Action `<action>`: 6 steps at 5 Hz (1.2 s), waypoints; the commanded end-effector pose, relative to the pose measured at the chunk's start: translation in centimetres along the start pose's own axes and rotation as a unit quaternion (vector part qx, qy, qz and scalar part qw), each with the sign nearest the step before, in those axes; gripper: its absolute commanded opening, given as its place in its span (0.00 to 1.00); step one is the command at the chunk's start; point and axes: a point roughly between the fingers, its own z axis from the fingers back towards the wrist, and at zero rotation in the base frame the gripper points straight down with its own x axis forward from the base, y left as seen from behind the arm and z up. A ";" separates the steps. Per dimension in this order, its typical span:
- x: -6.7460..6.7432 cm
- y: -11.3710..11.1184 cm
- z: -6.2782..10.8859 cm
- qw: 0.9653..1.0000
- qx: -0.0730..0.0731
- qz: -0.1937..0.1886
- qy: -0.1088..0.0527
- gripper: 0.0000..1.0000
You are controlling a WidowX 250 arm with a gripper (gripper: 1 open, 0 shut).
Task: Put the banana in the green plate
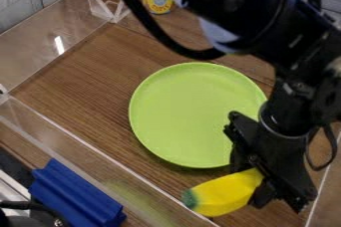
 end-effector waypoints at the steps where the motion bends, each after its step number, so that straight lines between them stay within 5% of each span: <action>1: 1.0 0.6 2.4 0.999 -0.001 -0.002 -0.035 0.00; 4: 0.2 4.5 7.8 0.999 0.023 -0.044 -0.019 0.00; 5: 0.2 5.9 8.2 0.998 0.035 -0.058 -0.014 0.00; 6: 0.5 6.0 6.9 0.996 0.040 -0.078 -0.018 0.00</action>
